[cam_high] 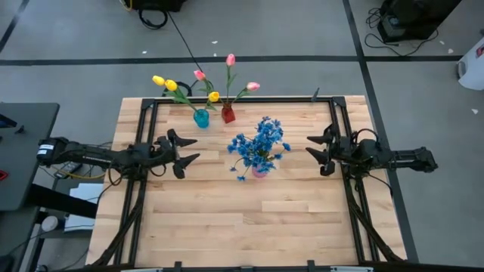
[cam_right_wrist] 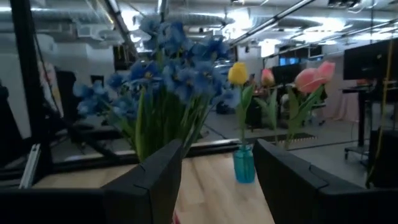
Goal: Sort flowers into vase by color
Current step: Return to Home Position
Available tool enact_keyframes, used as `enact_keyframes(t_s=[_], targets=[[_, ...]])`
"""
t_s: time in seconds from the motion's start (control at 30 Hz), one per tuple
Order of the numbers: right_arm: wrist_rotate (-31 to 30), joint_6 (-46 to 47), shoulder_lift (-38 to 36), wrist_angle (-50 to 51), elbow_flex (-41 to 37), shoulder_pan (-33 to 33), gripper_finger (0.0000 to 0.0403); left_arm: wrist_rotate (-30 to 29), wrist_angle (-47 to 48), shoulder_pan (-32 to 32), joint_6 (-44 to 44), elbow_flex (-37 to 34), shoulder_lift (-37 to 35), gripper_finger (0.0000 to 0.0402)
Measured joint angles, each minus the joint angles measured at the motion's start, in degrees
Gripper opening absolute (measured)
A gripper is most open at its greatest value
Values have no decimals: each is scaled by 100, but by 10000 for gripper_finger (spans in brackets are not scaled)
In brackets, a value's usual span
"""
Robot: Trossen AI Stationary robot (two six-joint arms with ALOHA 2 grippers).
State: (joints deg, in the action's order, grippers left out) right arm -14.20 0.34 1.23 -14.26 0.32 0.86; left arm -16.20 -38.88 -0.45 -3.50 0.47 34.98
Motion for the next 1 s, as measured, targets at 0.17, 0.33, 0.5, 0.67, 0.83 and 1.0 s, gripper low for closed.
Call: enact_keyframes(t_s=[0.17,0.33,0.5,0.67,0.83,1.0], targets=[[-377,-70,0,14,0,1,210,-15,27,2,30,0,-31,285],[-763,-50,2,-24,0,0,210,-64,39,0,28,0,-17,284],[-682,-50,2,-26,0,0,210,-65,58,0,26,-2,-15,284],[-677,-50,2,-26,1,0,210,-67,66,0,26,-2,-13,284],[-675,-50,2,-25,2,0,210,-69,72,0,26,-2,-14,284],[-675,-50,2,-29,2,0,210,27,146,-26,24,-4,-381,284]])
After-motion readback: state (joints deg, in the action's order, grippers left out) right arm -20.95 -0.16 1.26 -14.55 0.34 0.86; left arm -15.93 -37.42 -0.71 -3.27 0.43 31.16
